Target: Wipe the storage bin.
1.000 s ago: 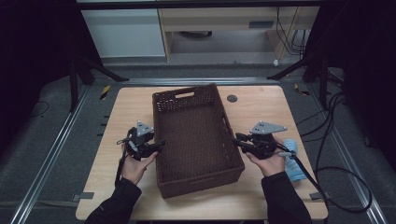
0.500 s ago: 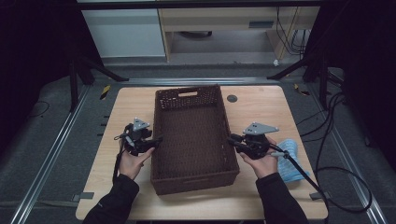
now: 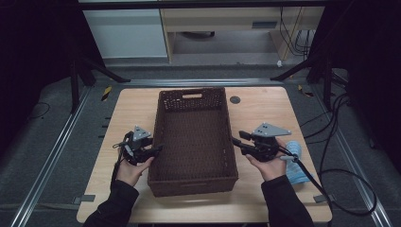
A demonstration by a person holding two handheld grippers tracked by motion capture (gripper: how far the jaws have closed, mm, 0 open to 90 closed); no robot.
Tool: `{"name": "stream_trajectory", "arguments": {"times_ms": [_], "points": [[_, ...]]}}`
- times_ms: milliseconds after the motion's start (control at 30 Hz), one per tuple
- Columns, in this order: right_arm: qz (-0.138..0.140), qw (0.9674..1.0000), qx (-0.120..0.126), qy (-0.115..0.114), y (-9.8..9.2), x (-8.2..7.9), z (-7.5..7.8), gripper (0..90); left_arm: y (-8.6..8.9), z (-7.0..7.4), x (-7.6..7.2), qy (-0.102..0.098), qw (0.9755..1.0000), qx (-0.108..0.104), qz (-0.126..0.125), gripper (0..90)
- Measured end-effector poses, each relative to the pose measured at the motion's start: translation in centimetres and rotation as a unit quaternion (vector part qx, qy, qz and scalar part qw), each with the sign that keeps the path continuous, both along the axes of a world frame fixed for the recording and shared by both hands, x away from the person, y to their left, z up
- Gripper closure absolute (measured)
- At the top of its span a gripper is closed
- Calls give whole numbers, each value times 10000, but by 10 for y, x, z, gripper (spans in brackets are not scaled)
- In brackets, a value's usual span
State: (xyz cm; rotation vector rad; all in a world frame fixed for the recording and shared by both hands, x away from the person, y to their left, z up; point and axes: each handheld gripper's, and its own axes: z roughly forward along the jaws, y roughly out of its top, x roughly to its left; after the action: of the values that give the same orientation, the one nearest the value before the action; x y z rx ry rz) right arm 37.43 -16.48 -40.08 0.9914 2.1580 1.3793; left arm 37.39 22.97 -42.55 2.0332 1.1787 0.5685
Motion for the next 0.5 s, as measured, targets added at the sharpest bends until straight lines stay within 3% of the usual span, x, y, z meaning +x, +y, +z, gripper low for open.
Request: {"name": "stream_trajectory", "arguments": {"times_ms": [133,200,500], "points": [[-340,9993,-100,-150,-17,2,2,524,0,0,0,-4,10000,17,47,573],[-475,9988,-48,-118,-26,3,0,509,1,0,1,4,10000,-19,70,590],[-956,9951,-243,-11,-57,6,-10,451,10,1,8,70,9999,-85,61,636]]}}
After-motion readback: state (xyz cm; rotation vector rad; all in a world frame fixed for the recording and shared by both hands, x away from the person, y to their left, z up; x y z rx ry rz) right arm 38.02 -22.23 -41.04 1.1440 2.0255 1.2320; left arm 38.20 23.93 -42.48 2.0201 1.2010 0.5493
